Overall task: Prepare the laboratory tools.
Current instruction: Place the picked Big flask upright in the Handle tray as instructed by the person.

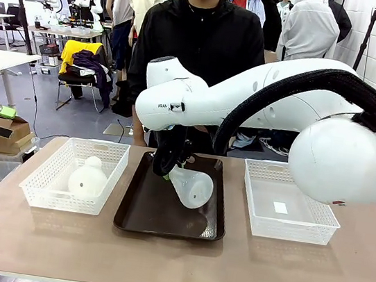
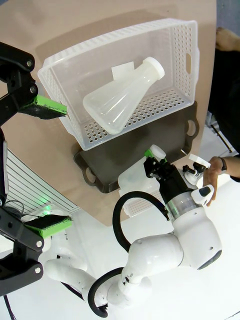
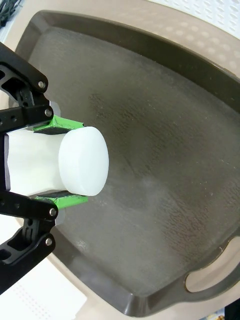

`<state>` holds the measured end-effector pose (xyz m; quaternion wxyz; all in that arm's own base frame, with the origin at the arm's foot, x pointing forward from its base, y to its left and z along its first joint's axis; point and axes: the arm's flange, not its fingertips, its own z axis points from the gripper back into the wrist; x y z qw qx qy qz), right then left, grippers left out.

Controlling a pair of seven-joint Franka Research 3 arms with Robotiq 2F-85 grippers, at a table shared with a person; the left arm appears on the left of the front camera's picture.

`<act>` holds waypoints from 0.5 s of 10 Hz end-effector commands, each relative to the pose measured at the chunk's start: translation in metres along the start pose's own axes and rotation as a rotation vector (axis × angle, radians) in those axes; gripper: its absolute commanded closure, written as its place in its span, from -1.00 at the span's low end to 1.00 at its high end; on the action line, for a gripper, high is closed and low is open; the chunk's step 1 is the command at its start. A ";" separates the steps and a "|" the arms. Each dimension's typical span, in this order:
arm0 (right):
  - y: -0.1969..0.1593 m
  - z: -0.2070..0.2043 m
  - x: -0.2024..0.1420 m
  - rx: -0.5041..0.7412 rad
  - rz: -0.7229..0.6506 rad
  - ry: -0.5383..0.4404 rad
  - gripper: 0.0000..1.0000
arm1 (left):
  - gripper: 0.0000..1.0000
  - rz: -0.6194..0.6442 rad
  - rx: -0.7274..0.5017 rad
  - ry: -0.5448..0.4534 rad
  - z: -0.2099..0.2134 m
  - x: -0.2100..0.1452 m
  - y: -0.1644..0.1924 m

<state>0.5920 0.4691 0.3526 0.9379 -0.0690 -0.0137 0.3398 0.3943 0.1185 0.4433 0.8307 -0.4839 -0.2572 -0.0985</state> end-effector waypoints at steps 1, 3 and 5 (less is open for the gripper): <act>0.000 0.002 -0.001 -0.003 -0.007 -0.002 1.00 | -1.00 -0.012 -0.008 0.001 0.002 -0.001 0.000; 0.000 0.002 -0.001 -0.003 -0.007 -0.002 1.00 | -1.00 -0.012 -0.008 0.001 0.002 -0.001 0.000; 0.000 0.002 -0.001 -0.003 -0.007 -0.002 1.00 | -1.00 -0.012 -0.008 0.001 0.002 -0.001 0.000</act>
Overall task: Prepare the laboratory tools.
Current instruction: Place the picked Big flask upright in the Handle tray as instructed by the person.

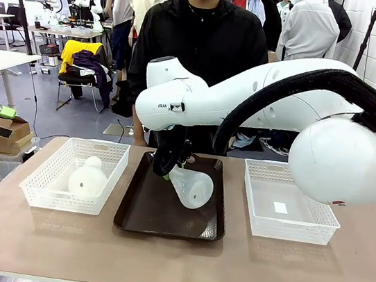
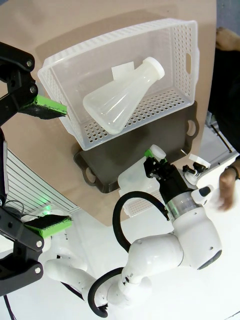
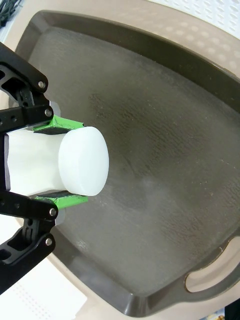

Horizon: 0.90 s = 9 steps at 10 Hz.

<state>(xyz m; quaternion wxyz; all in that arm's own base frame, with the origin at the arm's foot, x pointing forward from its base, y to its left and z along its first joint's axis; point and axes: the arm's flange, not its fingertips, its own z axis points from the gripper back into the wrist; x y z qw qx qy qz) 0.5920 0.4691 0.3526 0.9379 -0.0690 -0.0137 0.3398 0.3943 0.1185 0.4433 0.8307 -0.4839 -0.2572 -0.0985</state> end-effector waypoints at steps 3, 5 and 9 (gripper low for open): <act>0.000 0.002 -0.001 -0.003 -0.007 -0.002 1.00 | -1.00 -0.012 -0.008 0.001 0.002 -0.001 0.000; 0.000 0.002 -0.001 -0.003 -0.007 -0.002 1.00 | -1.00 -0.012 -0.008 0.001 0.002 -0.001 0.000; 0.000 0.002 -0.001 -0.003 -0.007 -0.002 1.00 | -1.00 -0.012 -0.008 0.001 0.002 -0.001 0.000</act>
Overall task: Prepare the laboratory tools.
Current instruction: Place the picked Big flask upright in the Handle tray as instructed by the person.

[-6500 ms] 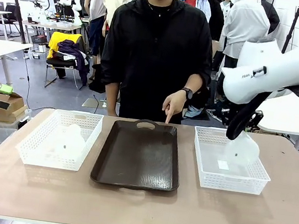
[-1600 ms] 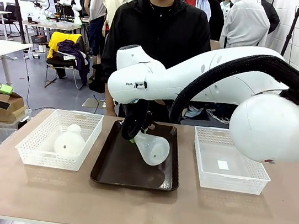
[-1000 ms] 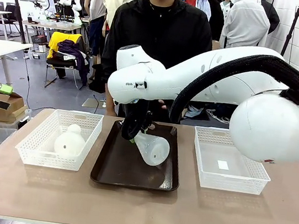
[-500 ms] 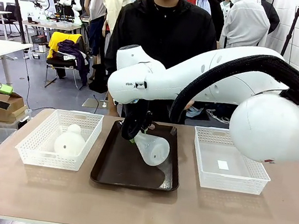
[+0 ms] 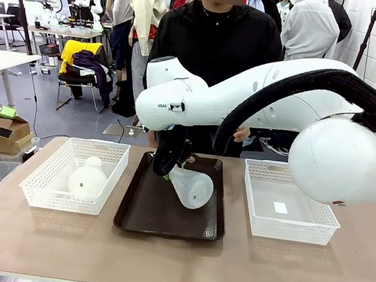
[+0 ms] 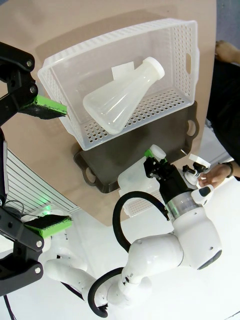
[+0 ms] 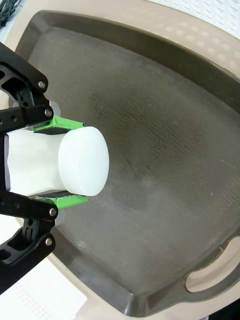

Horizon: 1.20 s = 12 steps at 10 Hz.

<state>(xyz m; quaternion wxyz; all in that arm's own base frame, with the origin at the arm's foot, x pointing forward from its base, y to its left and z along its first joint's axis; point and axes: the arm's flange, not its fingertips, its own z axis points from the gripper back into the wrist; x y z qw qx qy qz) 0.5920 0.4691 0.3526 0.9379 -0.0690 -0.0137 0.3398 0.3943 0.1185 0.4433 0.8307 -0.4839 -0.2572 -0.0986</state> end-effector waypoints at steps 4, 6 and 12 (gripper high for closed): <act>0.000 0.002 -0.001 -0.003 -0.007 -0.002 1.00 | -1.00 -0.012 -0.008 0.001 0.002 -0.001 0.000; 0.000 0.002 -0.001 -0.003 -0.007 -0.002 1.00 | -1.00 -0.012 -0.008 0.001 0.002 -0.001 0.000; 0.007 0.080 -0.048 0.015 0.104 -0.155 1.00 | -1.00 -0.012 -0.008 0.001 0.002 -0.001 0.000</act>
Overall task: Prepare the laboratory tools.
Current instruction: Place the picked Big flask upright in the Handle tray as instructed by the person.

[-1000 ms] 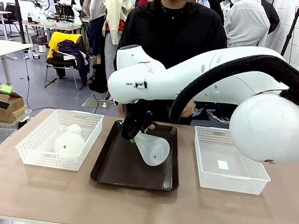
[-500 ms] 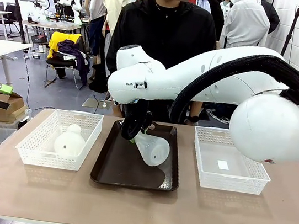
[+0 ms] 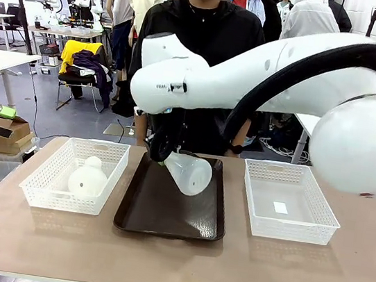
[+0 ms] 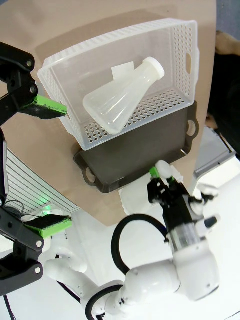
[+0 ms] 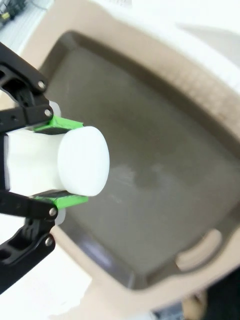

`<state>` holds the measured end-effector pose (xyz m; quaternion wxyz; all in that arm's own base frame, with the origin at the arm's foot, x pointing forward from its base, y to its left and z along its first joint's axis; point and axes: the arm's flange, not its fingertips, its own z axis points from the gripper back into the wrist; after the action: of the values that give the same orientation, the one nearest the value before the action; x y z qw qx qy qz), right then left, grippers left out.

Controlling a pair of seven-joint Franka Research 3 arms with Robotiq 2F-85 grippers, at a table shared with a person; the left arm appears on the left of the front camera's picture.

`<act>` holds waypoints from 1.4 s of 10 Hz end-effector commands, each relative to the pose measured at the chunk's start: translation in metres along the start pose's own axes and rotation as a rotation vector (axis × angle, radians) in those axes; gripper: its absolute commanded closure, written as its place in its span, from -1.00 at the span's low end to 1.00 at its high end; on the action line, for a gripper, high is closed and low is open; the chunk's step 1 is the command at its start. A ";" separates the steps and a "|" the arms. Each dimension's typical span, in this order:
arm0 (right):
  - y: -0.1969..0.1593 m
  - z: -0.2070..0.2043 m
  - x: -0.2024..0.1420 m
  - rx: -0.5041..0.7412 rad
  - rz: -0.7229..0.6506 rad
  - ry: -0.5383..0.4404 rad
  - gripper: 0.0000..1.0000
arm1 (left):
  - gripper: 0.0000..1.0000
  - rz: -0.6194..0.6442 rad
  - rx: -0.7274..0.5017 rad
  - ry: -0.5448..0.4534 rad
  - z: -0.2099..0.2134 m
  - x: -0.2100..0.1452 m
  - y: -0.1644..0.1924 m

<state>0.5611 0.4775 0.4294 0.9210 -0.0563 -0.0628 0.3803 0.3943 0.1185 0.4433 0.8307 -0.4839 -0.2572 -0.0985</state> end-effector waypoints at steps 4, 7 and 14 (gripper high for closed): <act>-0.034 0.034 -0.061 0.237 0.144 -0.341 1.00 | -1.00 -0.012 -0.008 0.001 0.002 -0.001 0.000; -0.050 0.035 -0.077 0.325 0.232 -0.569 1.00 | -1.00 -0.012 -0.008 0.001 0.002 -0.001 0.000; -0.069 0.012 -0.087 0.503 0.386 -0.910 1.00 | -1.00 -0.012 -0.008 0.001 0.002 -0.001 0.000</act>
<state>0.5555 0.3864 0.4571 0.7131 0.3023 -0.3376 0.5349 0.3942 0.1187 0.4433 0.8307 -0.4838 -0.2573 -0.0983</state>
